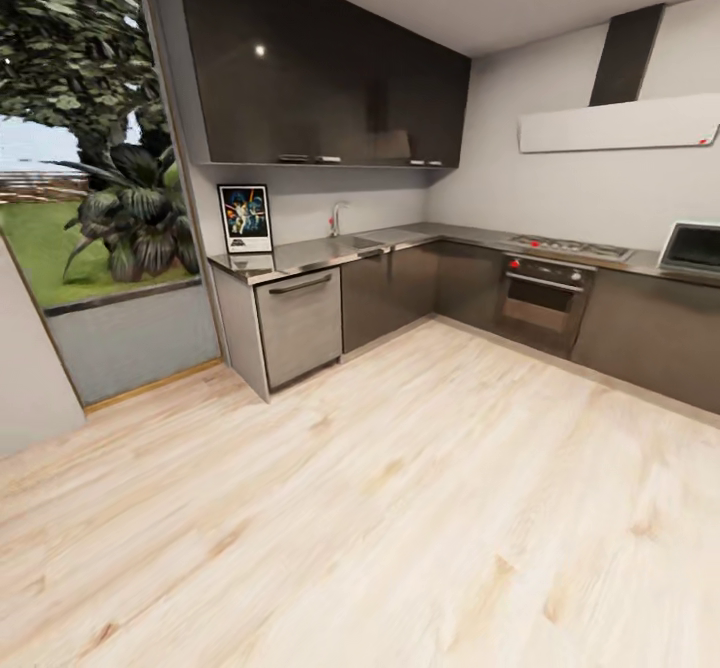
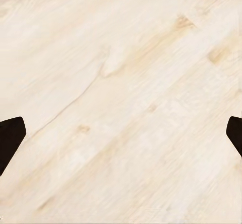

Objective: Pick up the poster from the kitchen countertop and hang it on one of the wall nails in the kitchen.

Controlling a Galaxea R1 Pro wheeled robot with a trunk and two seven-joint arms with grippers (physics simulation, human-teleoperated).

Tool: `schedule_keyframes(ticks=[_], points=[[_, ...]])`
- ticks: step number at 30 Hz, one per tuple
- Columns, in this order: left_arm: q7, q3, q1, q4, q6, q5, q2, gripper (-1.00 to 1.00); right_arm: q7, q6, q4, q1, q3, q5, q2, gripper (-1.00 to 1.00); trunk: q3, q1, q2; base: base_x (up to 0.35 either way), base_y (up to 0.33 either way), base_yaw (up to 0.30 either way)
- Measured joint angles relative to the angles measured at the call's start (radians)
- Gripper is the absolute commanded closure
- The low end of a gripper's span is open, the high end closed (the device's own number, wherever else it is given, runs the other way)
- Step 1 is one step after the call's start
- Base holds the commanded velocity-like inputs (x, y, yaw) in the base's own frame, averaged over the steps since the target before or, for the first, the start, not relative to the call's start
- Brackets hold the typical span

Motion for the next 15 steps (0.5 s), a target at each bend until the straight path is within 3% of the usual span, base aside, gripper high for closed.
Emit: schedule_keyframes(ticks=[7,15], points=[[0.000,0.000,0.000,0.000,0.000,0.000,0.000,-1.00,0.000,0.000,0.000,0.000,0.000,0.000,0.000,-1.00,-0.003,0.000,0.000,0.336,0.054,0.293],[-0.001,0.009,0.000,0.001,0.000,0.000,0.000,-1.00,0.000,0.000,0.001,0.000,0.000,0.000,0.000,-1.00,-0.006,0.000,0.000,0.297,0.199,0.293]])
